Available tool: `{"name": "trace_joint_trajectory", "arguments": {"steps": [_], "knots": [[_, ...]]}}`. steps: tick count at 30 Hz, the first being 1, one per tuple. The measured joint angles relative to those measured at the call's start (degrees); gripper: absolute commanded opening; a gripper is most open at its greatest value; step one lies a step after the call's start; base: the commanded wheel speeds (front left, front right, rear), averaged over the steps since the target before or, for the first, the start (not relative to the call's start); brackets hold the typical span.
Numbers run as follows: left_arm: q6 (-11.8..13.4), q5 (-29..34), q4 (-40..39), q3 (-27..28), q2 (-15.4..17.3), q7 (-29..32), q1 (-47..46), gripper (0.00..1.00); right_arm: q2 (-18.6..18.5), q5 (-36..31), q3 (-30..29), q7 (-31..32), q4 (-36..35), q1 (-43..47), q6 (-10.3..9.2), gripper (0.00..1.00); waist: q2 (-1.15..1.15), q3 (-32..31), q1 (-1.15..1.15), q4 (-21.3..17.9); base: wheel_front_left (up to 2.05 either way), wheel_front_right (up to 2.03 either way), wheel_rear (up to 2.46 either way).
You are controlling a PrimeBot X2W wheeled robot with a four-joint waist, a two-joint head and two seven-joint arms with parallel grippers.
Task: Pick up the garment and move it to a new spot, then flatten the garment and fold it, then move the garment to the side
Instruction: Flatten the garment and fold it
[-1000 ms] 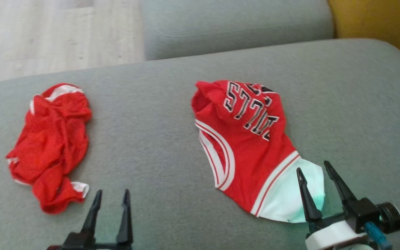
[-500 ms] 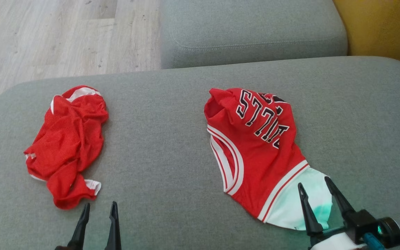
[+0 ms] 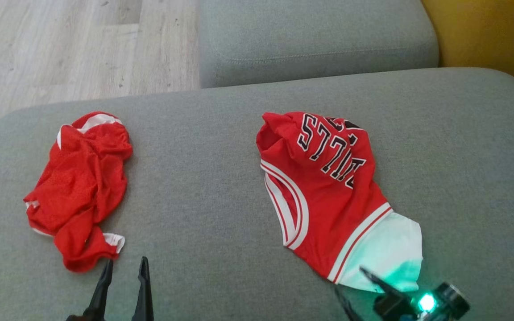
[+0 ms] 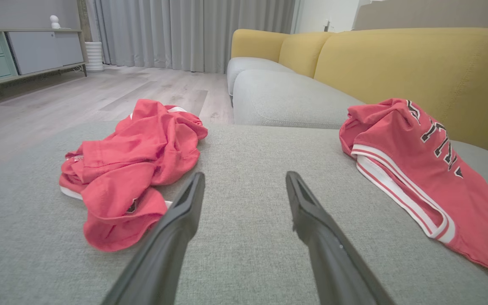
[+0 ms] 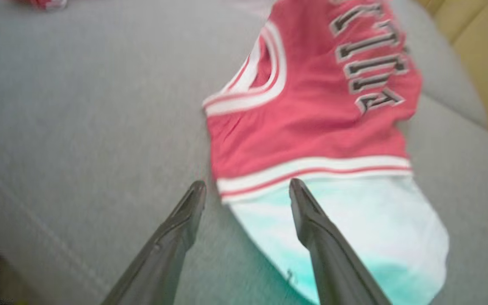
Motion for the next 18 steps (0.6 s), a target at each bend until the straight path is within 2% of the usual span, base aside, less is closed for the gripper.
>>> {"name": "trace_joint_trajectory", "arguments": {"steps": [4,14,15,16,17,18], "knots": [[-0.1,0.0,-0.1,0.0,-0.1,0.0,-0.1,1.00,-2.9,0.2,4.7,5.4,4.0,-1.9,0.00,1.00,0.00,0.6,0.00,0.3,0.00,0.00,0.00],[-0.5,0.0,-0.2,-0.1,-0.1,0.0,-0.2,1.00,-3.8,-0.7,8.8,11.6,9.8,-8.9,0.00,1.00,0.00,1.7,0.00,2.3,0.00,0.00,0.00],[-0.5,0.0,-0.2,-0.1,-0.2,0.0,-0.3,1.00,-3.8,-0.7,8.8,12.2,9.9,-9.3,0.00,0.85,0.00,1.9,0.00,2.5,0.00,0.00,0.00],[-0.5,-0.1,-0.2,-0.1,-0.2,0.0,-0.5,1.00,-3.8,-0.8,8.7,12.9,10.1,-9.6,0.00,0.50,0.00,2.0,0.00,2.7,0.00,0.00,0.00],[-0.5,-0.1,-0.2,-0.1,-0.2,0.0,-0.6,1.00,-3.7,-0.9,8.6,13.5,10.1,-9.8,0.00,0.21,0.00,2.1,0.00,2.8,0.00,0.00,0.00],[-0.5,-0.1,-0.2,-0.1,-0.2,0.0,-0.6,1.00,-3.4,-1.2,8.2,13.8,10.1,-9.9,0.00,0.00,0.00,2.1,0.00,3.0,0.00,0.00,0.00]]}}
